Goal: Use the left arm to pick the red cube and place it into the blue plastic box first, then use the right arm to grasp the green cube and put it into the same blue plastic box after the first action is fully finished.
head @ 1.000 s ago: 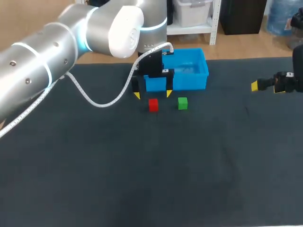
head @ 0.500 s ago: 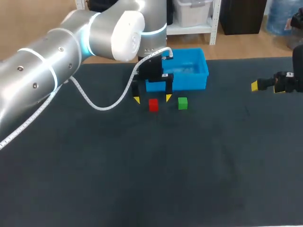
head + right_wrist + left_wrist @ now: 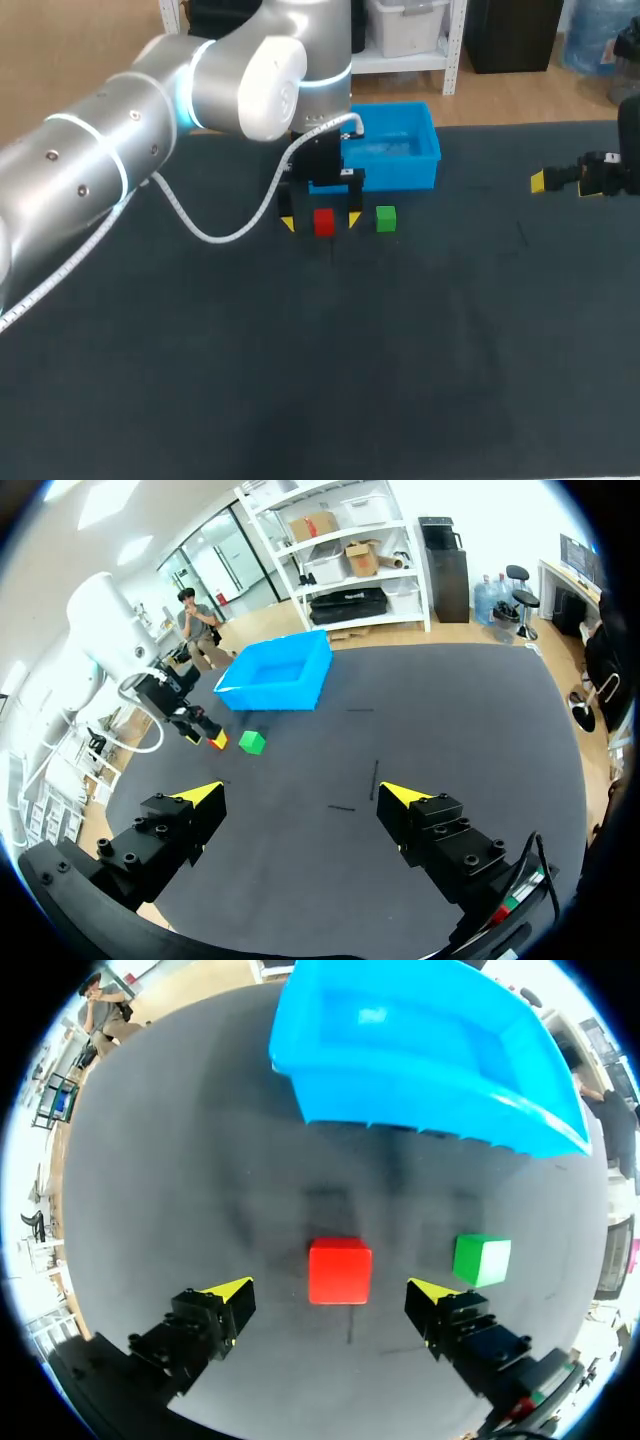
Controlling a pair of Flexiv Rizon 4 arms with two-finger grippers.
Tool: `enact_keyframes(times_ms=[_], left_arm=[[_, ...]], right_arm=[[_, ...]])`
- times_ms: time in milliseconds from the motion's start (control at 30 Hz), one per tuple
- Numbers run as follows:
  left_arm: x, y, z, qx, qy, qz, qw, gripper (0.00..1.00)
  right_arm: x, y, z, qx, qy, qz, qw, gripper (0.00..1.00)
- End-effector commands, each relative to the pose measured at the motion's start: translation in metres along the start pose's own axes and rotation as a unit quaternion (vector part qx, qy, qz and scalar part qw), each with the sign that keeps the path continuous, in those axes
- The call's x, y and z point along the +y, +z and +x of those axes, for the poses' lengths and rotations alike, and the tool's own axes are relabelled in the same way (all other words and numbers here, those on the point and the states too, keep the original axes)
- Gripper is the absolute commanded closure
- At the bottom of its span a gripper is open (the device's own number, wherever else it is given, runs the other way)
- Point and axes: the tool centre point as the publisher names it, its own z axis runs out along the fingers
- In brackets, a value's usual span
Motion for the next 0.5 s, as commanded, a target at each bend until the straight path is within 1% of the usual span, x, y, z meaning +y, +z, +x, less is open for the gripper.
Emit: enact_keyframes(times_ms=[33,500], left_arm=[[-0.002,0.003,-0.006,0.006,0.000,-0.001,1.000,0.00],[0.000,0.015,-0.016,0.013,-0.007,-0.004,1.000,0.00]], right_arm=[[0.000,-0.001,0.000,0.000,0.000,0.000,1.000,0.00],[0.000,-0.001,0.000,0.000,0.000,0.000,1.000,0.00]])
